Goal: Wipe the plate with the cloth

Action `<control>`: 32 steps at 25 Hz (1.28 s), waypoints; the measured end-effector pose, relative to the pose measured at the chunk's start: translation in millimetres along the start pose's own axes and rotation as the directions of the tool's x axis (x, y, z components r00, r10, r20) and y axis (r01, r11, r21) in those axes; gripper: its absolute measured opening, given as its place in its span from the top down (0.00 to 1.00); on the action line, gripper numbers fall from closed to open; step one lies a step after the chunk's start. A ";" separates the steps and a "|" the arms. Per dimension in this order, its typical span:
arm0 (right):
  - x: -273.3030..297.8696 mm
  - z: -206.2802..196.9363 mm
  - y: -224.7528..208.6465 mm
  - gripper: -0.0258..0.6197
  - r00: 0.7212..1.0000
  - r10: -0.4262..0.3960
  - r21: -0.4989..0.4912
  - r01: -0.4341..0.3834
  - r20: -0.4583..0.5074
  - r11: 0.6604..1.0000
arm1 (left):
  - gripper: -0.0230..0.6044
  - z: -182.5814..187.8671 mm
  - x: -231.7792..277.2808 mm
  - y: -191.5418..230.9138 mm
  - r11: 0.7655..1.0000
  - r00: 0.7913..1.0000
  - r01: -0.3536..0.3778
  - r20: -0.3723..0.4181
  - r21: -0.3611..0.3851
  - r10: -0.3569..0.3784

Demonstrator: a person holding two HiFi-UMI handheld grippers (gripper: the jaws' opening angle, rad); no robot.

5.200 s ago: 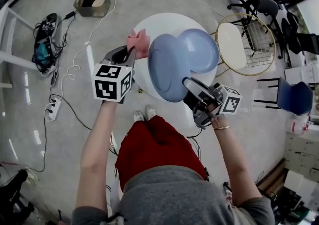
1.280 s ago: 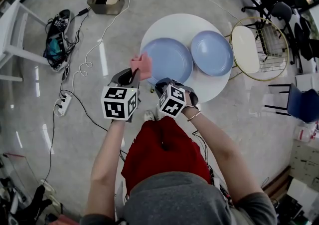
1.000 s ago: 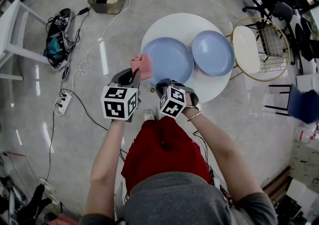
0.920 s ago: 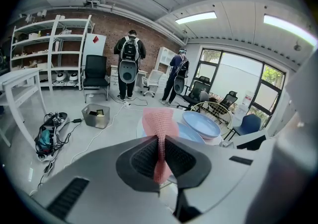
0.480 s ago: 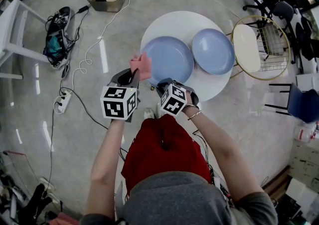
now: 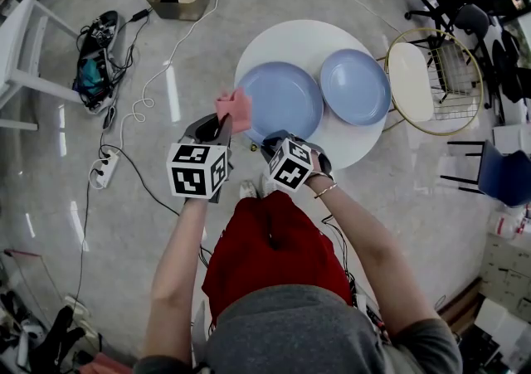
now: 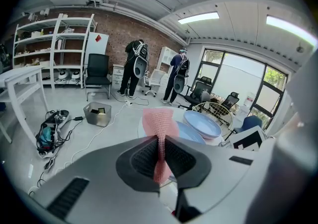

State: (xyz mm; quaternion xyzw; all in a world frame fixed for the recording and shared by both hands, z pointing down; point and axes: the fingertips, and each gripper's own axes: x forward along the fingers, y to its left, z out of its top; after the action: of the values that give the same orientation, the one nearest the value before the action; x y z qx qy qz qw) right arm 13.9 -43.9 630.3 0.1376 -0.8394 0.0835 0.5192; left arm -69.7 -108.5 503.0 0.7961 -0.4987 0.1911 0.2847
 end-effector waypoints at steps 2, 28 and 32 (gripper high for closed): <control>-1.4 -1.8 2.1 0.90 1.000 0.026 0.023 -0.026 0.005 0.999 | 0.91 0.7 -0.7 0.2 1.000 1.000 -0.001 0.002 -0.002 0.001; -29.7 19.0 -1.1 0.88 0.960 0.155 0.358 -0.233 0.233 0.904 | 0.91 4.6 -7.8 -5.4 0.999 0.999 0.021 0.029 -0.033 -0.020; -53.7 36.6 -5.9 0.88 0.936 0.118 0.374 -0.245 0.331 0.895 | 0.91 6.4 -8.7 -7.3 0.999 0.999 0.018 0.031 -0.031 -0.017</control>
State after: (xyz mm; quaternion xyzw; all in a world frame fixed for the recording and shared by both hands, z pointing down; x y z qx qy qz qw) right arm 7.4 -52.1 565.9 0.1746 -0.8811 0.2841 0.3353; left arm -66.7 -104.2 491.1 0.7988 -0.4989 0.1685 0.2909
